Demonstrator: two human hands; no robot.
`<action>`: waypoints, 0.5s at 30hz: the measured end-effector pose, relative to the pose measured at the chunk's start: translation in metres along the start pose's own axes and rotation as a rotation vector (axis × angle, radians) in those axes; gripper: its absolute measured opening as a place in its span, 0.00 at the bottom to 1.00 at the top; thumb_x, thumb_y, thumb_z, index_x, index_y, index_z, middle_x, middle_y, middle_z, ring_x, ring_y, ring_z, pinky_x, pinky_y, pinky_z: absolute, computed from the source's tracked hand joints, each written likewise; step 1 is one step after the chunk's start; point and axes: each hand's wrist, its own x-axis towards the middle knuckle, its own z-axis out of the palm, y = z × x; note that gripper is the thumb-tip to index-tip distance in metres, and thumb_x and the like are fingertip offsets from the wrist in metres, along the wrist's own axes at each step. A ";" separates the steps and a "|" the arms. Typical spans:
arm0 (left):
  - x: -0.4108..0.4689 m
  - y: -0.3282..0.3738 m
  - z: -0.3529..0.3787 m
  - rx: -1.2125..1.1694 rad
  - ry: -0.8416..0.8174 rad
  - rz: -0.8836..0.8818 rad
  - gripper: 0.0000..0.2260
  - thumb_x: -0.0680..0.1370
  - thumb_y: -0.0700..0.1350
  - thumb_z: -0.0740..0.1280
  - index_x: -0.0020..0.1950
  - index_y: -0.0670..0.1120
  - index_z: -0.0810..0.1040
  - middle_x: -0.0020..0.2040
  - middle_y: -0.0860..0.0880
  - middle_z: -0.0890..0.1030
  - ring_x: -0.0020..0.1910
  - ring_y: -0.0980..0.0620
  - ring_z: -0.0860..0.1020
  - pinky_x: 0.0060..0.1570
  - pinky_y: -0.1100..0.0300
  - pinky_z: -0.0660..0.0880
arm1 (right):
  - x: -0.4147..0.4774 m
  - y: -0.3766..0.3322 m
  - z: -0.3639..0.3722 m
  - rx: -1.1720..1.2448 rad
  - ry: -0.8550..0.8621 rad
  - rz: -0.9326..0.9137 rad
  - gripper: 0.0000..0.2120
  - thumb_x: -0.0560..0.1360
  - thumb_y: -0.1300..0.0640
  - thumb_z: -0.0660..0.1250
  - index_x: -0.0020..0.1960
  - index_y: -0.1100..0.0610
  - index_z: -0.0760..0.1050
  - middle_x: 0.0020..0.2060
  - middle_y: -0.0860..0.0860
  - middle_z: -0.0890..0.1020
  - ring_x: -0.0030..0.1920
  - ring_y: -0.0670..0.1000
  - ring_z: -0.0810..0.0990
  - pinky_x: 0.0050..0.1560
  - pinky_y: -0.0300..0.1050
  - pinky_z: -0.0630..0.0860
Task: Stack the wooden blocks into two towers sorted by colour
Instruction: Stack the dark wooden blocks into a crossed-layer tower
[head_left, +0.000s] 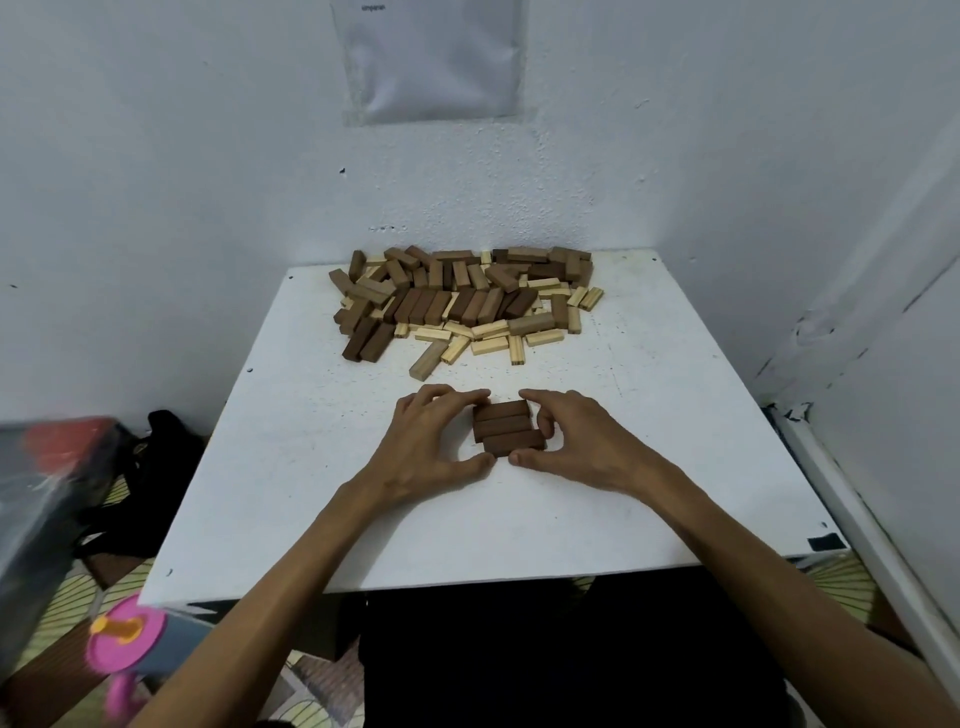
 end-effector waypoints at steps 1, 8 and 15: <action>0.001 -0.001 0.001 0.063 -0.017 0.014 0.35 0.72 0.64 0.73 0.77 0.58 0.69 0.68 0.58 0.71 0.70 0.57 0.65 0.70 0.48 0.63 | 0.002 -0.001 -0.004 -0.006 -0.020 0.002 0.42 0.72 0.38 0.76 0.80 0.49 0.63 0.47 0.44 0.77 0.52 0.44 0.75 0.56 0.45 0.75; 0.005 0.009 -0.007 0.173 -0.172 -0.027 0.37 0.74 0.68 0.64 0.80 0.53 0.65 0.60 0.53 0.76 0.60 0.52 0.72 0.60 0.49 0.69 | 0.014 -0.008 -0.018 -0.034 -0.118 -0.001 0.38 0.70 0.41 0.80 0.75 0.49 0.70 0.43 0.46 0.81 0.44 0.42 0.78 0.45 0.41 0.74; 0.017 0.017 -0.012 0.023 -0.270 -0.025 0.30 0.76 0.54 0.74 0.76 0.47 0.70 0.57 0.52 0.78 0.51 0.54 0.75 0.51 0.59 0.72 | 0.019 -0.012 -0.023 -0.041 -0.154 0.008 0.39 0.68 0.44 0.81 0.74 0.52 0.70 0.44 0.47 0.82 0.45 0.43 0.79 0.50 0.45 0.78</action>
